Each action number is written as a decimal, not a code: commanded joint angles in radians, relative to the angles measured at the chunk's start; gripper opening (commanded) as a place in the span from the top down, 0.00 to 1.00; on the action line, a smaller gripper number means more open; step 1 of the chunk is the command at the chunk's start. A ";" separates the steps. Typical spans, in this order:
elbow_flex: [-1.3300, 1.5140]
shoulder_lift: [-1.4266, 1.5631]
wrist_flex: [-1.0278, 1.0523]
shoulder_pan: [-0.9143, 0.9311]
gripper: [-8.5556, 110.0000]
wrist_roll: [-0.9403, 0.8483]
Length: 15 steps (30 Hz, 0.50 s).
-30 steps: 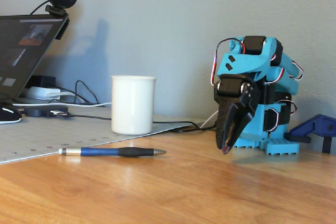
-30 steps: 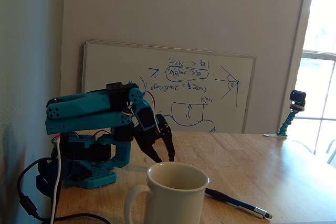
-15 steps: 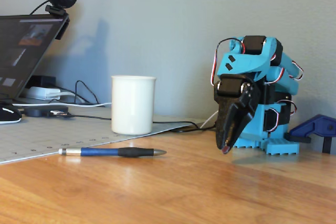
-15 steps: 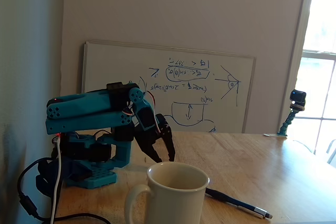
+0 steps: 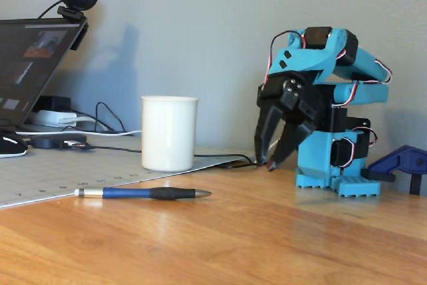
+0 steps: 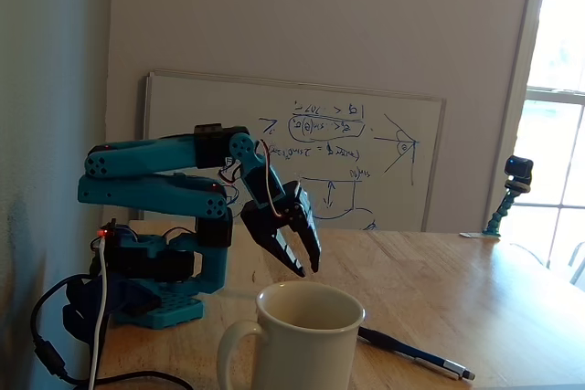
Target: Grasp a pen and put it in a mug.
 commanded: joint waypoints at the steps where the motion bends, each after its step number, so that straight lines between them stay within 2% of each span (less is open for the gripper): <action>1: -0.118 -0.143 -0.107 0.009 0.87 0.215; 10: -0.276 -0.468 -0.348 0.132 0.87 0.761; 15: -0.370 -0.626 -0.425 0.201 0.86 0.977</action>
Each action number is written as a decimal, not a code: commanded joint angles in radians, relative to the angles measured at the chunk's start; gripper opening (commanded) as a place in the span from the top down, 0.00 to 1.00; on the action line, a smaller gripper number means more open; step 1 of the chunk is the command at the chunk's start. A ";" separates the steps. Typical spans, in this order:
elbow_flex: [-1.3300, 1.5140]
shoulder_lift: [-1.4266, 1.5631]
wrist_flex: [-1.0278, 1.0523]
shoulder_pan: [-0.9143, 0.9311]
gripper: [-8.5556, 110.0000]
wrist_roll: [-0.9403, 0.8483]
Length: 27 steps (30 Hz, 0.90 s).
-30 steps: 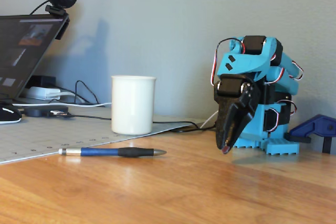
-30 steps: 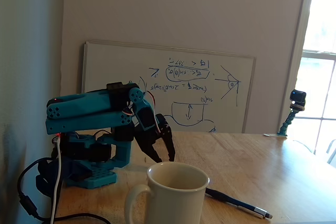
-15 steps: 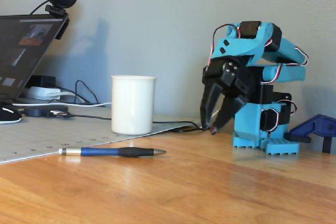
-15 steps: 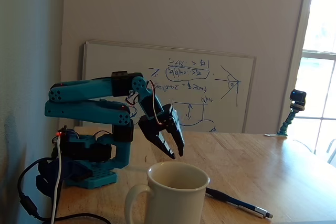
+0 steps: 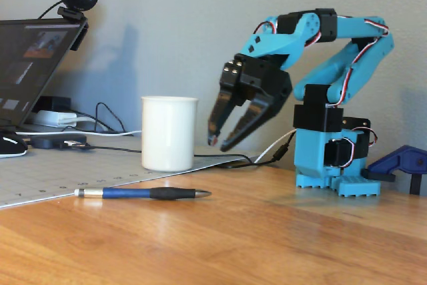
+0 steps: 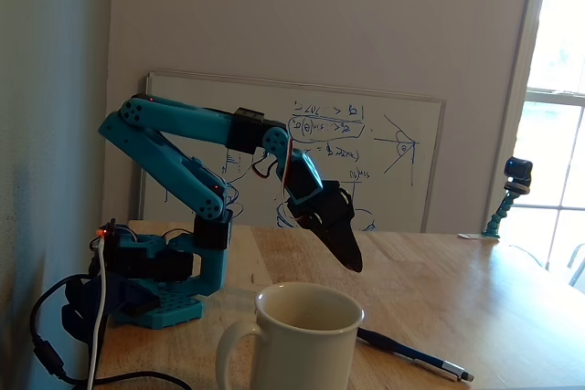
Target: Grasp a pen and put it in a mug.
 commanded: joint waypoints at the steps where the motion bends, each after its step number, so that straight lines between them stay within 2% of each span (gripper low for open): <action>1: -0.149 -0.115 -0.067 0.049 0.85 0.170; 12: -0.291 -0.448 -0.089 0.095 0.76 0.446; 27: -0.463 -0.729 -0.091 0.115 0.76 0.466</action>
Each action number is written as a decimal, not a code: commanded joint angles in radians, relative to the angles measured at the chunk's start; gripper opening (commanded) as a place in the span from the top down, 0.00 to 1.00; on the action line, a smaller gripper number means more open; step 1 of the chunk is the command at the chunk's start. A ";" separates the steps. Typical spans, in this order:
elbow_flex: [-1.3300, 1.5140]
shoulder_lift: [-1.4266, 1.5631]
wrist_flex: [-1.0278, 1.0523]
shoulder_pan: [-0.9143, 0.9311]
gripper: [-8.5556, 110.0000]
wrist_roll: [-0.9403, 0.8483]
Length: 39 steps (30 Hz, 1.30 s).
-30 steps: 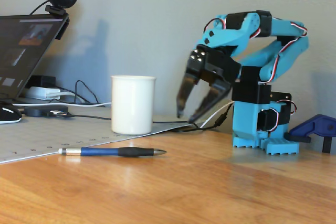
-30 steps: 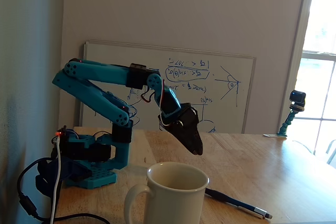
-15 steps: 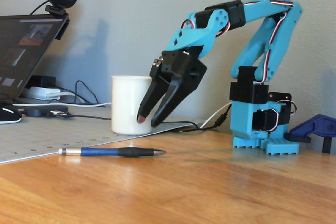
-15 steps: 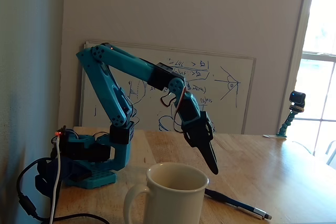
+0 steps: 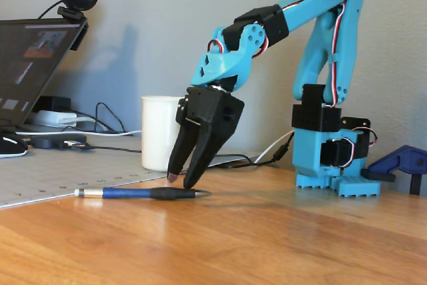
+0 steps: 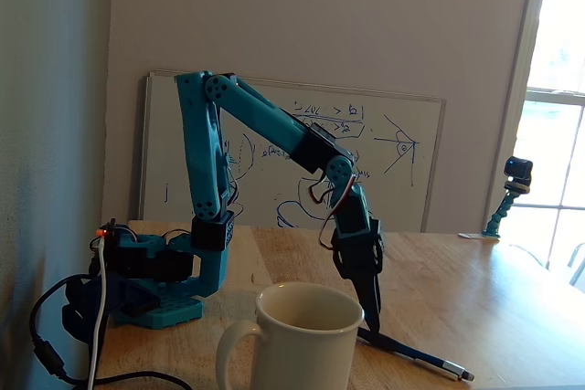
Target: Grasp a pen and put it in a mug.
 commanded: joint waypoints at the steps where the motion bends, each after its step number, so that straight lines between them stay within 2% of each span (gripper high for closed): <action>1: -0.104 -0.018 -0.021 0.032 0.76 0.009; 21: -0.239 -0.202 -0.021 0.078 0.77 0.008; 31: -0.238 -0.202 -0.021 0.084 0.92 -0.005; 39: -0.236 -0.187 -0.021 0.080 0.92 -0.008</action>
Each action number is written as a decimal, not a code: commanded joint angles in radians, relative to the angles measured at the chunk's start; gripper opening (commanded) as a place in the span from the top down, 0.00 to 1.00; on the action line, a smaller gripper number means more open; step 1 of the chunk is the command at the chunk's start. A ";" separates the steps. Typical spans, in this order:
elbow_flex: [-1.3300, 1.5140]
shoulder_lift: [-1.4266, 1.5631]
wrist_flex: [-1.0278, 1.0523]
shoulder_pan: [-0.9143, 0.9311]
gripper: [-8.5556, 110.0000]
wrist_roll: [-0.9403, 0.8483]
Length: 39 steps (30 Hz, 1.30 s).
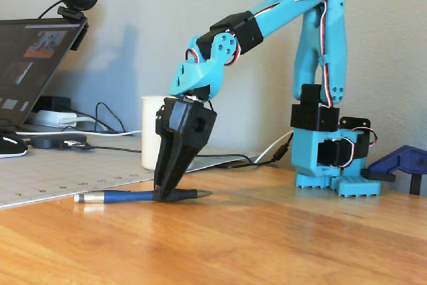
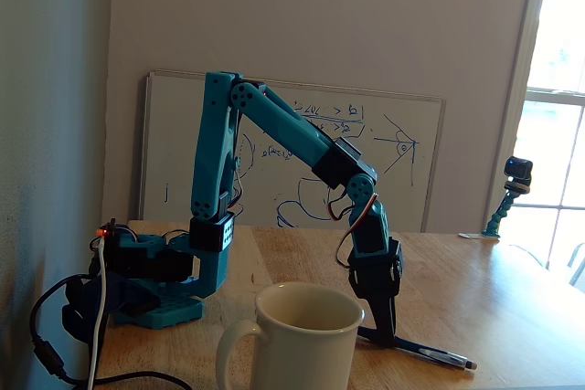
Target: Grasp a pen and put it in a mug.
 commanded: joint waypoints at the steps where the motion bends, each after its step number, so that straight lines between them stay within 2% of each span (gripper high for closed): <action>1: -0.071 0.037 -0.015 0.000 0.92 -0.008; 7: -0.002 0.175 -0.015 -0.008 0.92 -0.021; 11: 0.081 0.328 -0.015 -0.011 0.92 -0.173; 27: 0.348 0.750 -0.015 -0.041 0.92 -1.442; 39: 0.376 1.037 -0.015 -0.029 0.92 -2.422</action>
